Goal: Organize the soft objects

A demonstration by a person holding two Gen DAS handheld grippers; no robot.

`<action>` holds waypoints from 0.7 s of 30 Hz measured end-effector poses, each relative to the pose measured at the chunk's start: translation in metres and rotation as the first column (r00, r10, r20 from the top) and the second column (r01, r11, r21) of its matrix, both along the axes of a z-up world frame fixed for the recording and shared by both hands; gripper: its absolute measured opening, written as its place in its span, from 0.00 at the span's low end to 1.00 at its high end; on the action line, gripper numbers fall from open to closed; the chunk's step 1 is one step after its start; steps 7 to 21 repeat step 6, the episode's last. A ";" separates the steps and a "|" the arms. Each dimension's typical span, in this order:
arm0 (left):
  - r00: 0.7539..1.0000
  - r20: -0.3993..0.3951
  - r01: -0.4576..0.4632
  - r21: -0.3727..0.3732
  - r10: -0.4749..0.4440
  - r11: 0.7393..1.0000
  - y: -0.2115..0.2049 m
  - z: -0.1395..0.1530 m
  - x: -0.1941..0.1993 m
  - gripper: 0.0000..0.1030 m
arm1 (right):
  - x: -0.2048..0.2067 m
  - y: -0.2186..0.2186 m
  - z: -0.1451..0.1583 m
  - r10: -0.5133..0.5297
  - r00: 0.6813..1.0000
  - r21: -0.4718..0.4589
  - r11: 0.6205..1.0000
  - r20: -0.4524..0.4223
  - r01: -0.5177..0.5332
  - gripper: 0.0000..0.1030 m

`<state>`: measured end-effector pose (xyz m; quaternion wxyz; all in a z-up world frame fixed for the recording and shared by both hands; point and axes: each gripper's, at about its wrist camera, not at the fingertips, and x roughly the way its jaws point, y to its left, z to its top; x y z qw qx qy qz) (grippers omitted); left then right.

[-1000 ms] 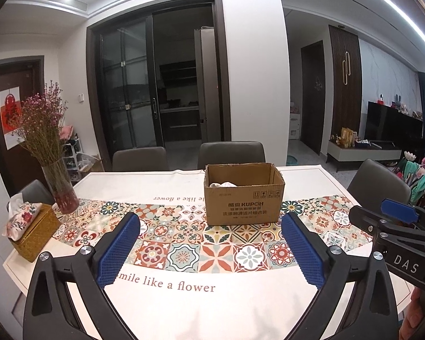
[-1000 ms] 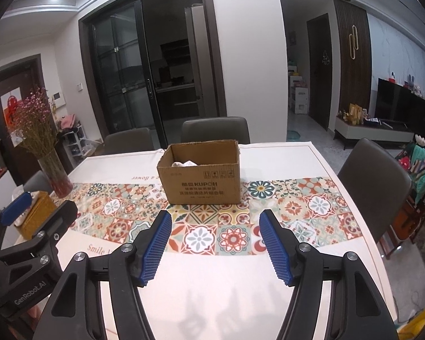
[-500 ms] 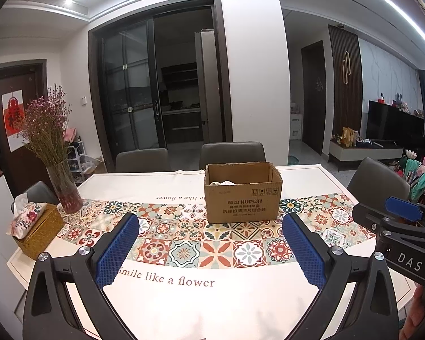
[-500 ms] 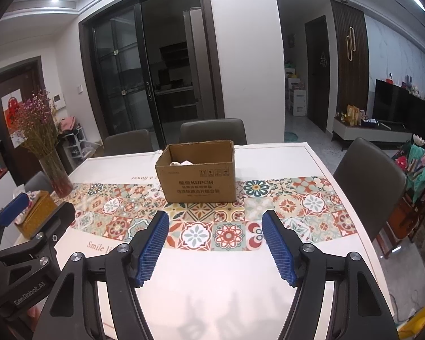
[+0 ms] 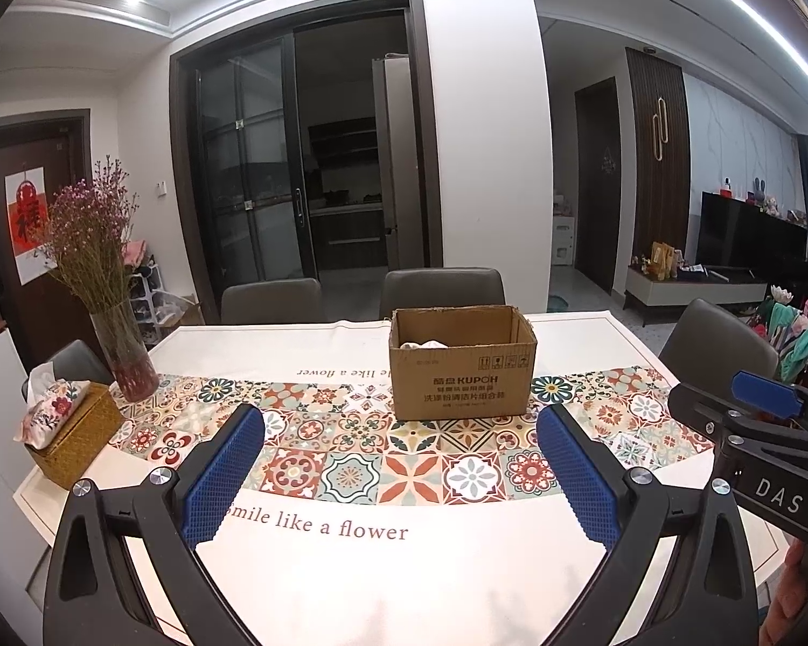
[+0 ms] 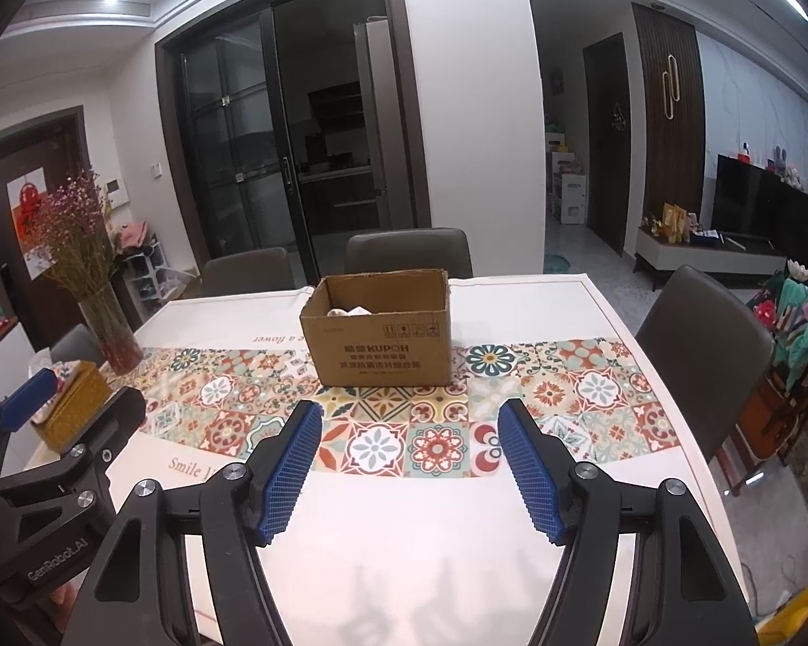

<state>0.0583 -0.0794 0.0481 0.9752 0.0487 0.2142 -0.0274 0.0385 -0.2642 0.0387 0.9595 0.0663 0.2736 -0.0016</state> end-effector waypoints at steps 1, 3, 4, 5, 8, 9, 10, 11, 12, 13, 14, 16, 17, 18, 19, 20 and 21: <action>1.000 0.000 -0.002 0.000 0.002 1.000 0.000 0.001 0.001 1.00 | 0.000 0.000 0.000 0.001 1.000 0.000 1.000 -0.001 -0.001 0.67; 1.000 0.000 -0.003 0.000 0.003 1.000 0.001 -0.001 0.001 1.00 | 0.000 0.001 0.000 0.002 1.000 0.000 1.000 -0.002 -0.002 0.67; 1.000 0.001 -0.003 -0.001 0.003 1.000 0.001 0.000 0.001 1.00 | -0.001 0.002 -0.001 0.003 1.000 0.000 1.000 -0.003 -0.003 0.67; 1.000 0.001 -0.003 -0.002 0.003 1.000 0.001 -0.001 0.001 1.00 | -0.001 0.002 -0.001 0.004 1.000 -0.001 1.000 -0.004 -0.004 0.67; 1.000 0.001 -0.005 -0.002 0.005 1.000 0.001 -0.001 0.001 1.00 | -0.001 0.002 -0.001 0.004 1.000 0.000 1.000 -0.005 -0.004 0.67; 1.000 0.001 -0.005 -0.002 0.005 1.000 0.001 -0.001 0.001 1.00 | -0.001 0.002 -0.001 0.004 1.000 0.000 1.000 -0.005 -0.004 0.67; 1.000 0.001 -0.005 -0.002 0.005 1.000 0.001 -0.001 0.001 1.00 | -0.001 0.002 -0.001 0.004 1.000 0.000 1.000 -0.005 -0.004 0.67; 1.000 0.001 -0.005 -0.002 0.005 1.000 0.001 -0.001 0.001 1.00 | -0.001 0.002 -0.001 0.004 1.000 0.000 1.000 -0.005 -0.004 0.67; 1.000 0.001 -0.005 -0.002 0.005 1.000 0.001 -0.001 0.001 1.00 | -0.001 0.002 -0.001 0.004 1.000 0.000 1.000 -0.005 -0.004 0.67; 1.000 0.001 -0.005 -0.002 0.005 1.000 0.001 -0.001 0.001 1.00 | -0.001 0.002 -0.001 0.004 1.000 0.000 1.000 -0.005 -0.004 0.67; 1.000 0.001 -0.005 -0.002 0.005 1.000 0.001 -0.001 0.001 1.00 | -0.001 0.002 -0.001 0.004 1.000 0.000 1.000 -0.005 -0.004 0.67; 1.000 0.001 -0.005 -0.002 0.005 1.000 0.001 -0.001 0.001 1.00 | -0.001 0.002 -0.001 0.004 1.000 0.000 1.000 -0.005 -0.004 0.67; 1.000 0.001 -0.005 -0.002 0.005 1.000 0.001 -0.001 0.001 1.00 | -0.001 0.002 -0.001 0.004 1.000 0.000 1.000 -0.005 -0.004 0.67; 1.000 0.001 -0.005 -0.002 0.005 1.000 0.001 -0.001 0.001 1.00 | -0.001 0.002 -0.001 0.004 1.000 0.000 1.000 -0.005 -0.004 0.67; 1.000 0.001 -0.005 -0.002 0.005 1.000 0.001 -0.001 0.001 1.00 | -0.001 0.002 -0.001 0.004 1.000 0.000 1.000 -0.005 -0.004 0.67; 1.000 0.001 -0.005 -0.002 0.005 1.000 0.001 -0.001 0.001 1.00 | -0.001 0.002 -0.001 0.004 1.000 0.000 1.000 -0.005 -0.004 0.67; 1.000 0.001 -0.005 -0.002 0.005 1.000 0.001 -0.001 0.001 1.00 | -0.001 0.002 -0.001 0.004 1.000 0.000 1.000 -0.005 -0.004 0.67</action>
